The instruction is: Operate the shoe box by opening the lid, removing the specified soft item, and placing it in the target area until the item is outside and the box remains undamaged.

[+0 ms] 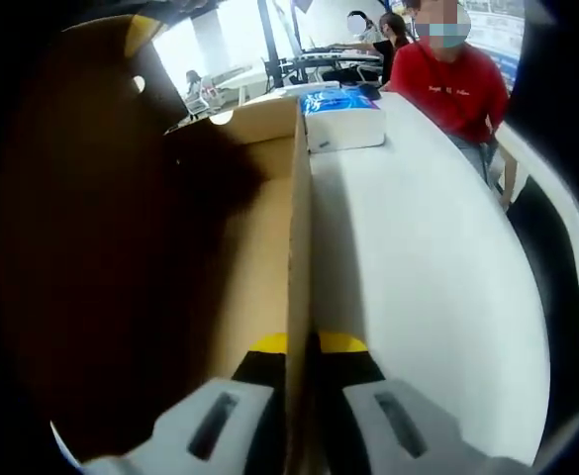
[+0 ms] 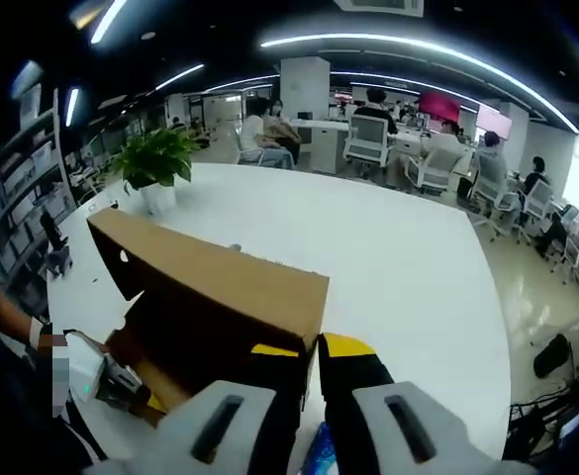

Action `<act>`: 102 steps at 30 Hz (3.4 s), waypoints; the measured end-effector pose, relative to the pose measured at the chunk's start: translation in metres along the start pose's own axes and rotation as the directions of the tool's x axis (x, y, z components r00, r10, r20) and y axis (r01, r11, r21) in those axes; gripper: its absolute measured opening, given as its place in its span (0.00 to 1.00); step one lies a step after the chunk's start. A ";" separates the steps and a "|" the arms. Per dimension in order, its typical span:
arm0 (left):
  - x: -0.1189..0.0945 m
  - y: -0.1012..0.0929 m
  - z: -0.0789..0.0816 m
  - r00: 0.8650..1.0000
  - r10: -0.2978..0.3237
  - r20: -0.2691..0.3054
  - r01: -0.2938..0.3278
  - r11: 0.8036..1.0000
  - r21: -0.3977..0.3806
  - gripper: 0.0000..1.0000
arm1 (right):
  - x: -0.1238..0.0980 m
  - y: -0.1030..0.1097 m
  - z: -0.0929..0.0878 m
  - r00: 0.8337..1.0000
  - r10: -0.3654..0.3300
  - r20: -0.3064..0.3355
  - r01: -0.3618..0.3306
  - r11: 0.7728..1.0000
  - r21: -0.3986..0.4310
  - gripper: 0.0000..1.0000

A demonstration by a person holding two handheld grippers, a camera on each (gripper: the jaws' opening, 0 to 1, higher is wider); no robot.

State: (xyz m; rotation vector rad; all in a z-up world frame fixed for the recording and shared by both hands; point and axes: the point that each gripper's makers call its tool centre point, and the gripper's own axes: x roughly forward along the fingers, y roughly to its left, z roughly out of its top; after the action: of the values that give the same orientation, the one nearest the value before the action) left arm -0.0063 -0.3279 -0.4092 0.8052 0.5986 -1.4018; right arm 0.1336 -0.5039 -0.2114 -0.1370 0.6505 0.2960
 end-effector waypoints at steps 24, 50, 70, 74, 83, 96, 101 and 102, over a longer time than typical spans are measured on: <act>0.002 0.001 -0.003 1.000 0.007 -0.004 -0.007 1.000 -0.003 0.03 | -0.015 0.006 -0.025 1.000 -0.004 0.011 0.004 1.000 -0.016 0.03; 0.002 -0.001 -0.001 1.000 -0.012 0.002 0.012 1.000 0.015 0.11 | -0.013 0.010 -0.027 1.000 0.007 0.002 -0.007 1.000 -0.028 0.04; -0.028 0.006 0.026 0.995 0.018 0.095 -0.007 0.993 -0.115 0.54 | -0.010 0.006 -0.026 1.000 -0.001 -0.001 0.001 0.999 -0.034 0.03; -0.044 0.007 0.040 0.993 0.031 0.113 -0.019 0.994 -0.105 0.54 | -0.011 0.006 -0.025 1.000 -0.004 -0.001 0.004 0.999 -0.032 0.03; -0.106 0.002 0.072 0.985 0.092 0.145 -0.080 0.993 -0.090 0.57 | -0.009 0.008 -0.024 1.000 -0.003 0.012 0.003 0.999 -0.037 0.03; -0.198 0.026 0.131 0.991 0.126 0.049 -0.126 0.992 -0.011 0.54 | -0.008 0.007 -0.028 0.999 -0.001 0.040 0.002 1.000 -0.031 0.03; -0.224 0.059 0.154 0.981 0.174 0.089 -0.175 0.985 -0.002 0.51 | -0.009 0.009 -0.027 0.999 0.004 0.036 -0.003 0.999 -0.044 0.03; -0.230 0.069 0.158 0.972 0.209 0.106 -0.209 0.978 -0.009 0.49 | -0.009 0.009 -0.027 0.999 0.005 0.036 -0.003 0.999 -0.047 0.03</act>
State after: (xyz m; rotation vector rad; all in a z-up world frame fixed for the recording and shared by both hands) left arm 0.0247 -0.3113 -0.1240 0.7674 0.4174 -1.2437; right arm 0.1084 -0.5032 -0.2274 -0.1753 0.6083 0.3169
